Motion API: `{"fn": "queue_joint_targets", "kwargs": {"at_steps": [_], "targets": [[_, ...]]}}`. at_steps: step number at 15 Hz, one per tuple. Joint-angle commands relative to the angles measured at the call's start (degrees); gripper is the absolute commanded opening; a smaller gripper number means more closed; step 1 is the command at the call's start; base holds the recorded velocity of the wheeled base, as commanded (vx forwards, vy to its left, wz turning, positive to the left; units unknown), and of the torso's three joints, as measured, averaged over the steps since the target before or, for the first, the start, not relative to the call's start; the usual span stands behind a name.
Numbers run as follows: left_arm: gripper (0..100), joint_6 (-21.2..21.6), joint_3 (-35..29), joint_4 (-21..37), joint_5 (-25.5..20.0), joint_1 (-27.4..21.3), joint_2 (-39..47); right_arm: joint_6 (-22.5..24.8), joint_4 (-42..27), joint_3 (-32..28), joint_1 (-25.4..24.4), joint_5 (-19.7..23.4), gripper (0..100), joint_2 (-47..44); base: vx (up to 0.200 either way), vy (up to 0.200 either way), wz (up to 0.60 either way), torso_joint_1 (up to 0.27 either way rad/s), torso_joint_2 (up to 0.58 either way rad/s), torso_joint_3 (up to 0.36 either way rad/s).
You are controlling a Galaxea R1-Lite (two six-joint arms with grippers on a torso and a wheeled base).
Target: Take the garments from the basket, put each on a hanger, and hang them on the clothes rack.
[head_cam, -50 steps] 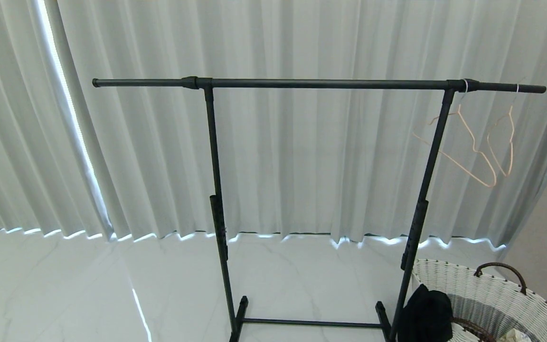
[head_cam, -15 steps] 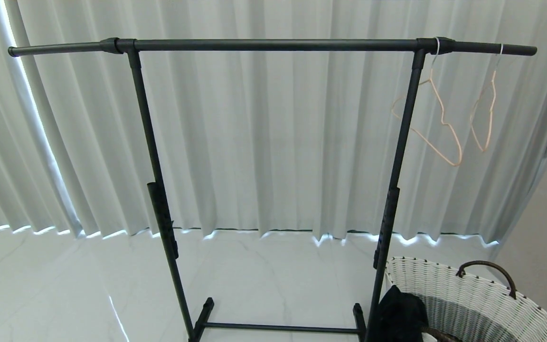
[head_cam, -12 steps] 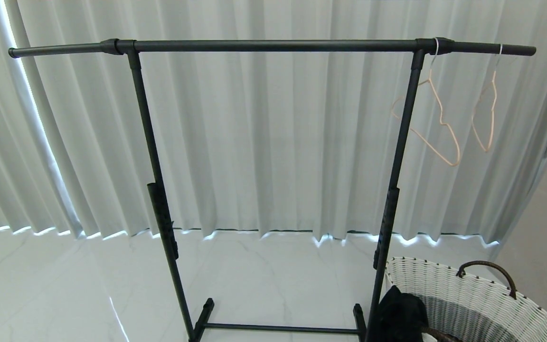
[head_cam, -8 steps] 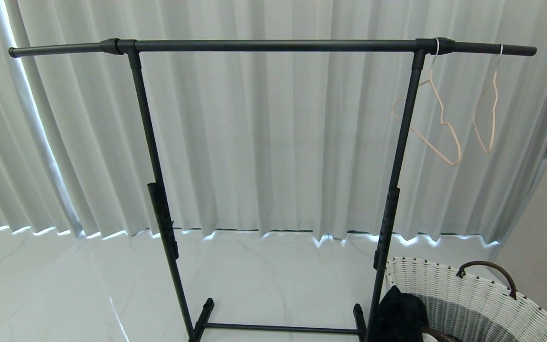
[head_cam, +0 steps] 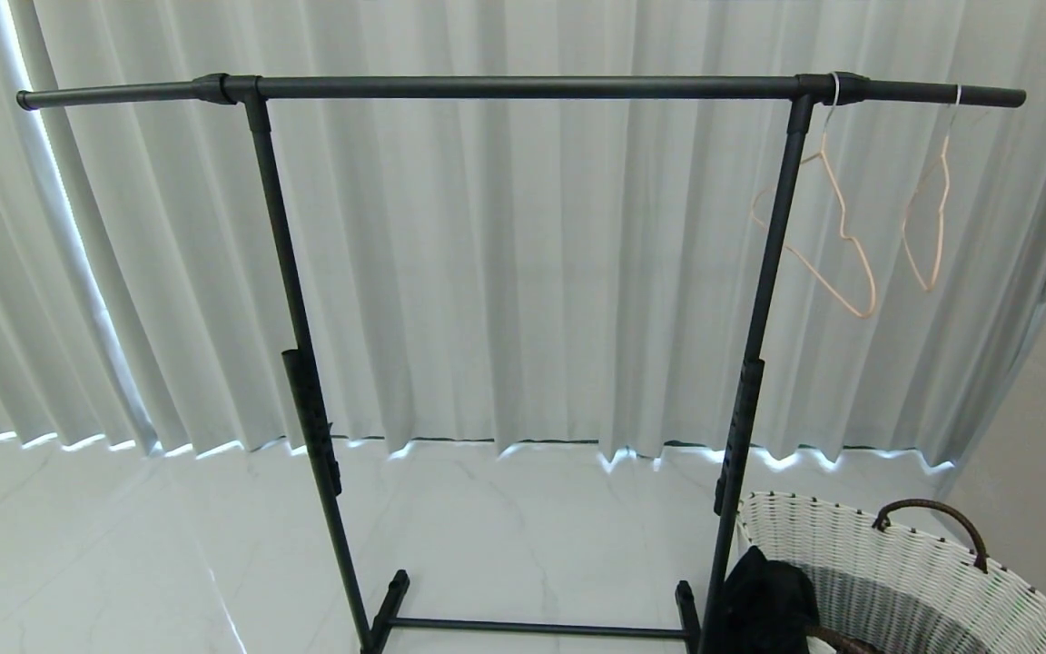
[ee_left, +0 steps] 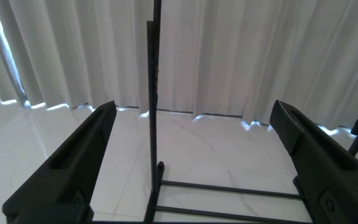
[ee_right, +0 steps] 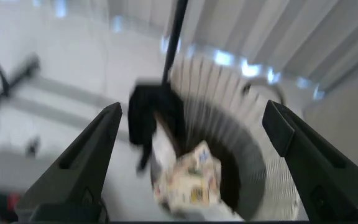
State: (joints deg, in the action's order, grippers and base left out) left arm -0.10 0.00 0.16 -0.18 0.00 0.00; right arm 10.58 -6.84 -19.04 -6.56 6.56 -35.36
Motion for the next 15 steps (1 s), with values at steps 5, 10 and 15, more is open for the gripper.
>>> {"fn": "queue_joint_targets", "kwargs": {"at_steps": [5, 10, 15], "targets": [[100, 0.0, 0.0, 0.0, 0.0, 0.0, 0.1, 27.7, 4.0, 3.6, 15.8, -1.0, 100, -40.0, 0.000, 0.000, 0.00, 0.000, 0.00, 0.000], [100, 0.0, 0.0, 0.0, 0.0, 0.0, 0.1, 32.9, 10.9, 3.6, 21.0, 0.0, 100, -49.3, 0.000, 0.000, 0.00, 0.000, 0.00, 0.000], [100, -0.1, 0.0, 0.0, 0.0, 0.0, 0.1, 33.3, 20.8, 3.6, 19.0, 1.4, 100, -59.9, 0.000, 0.000, 0.00, 0.000, 0.00, 0.000]]}}
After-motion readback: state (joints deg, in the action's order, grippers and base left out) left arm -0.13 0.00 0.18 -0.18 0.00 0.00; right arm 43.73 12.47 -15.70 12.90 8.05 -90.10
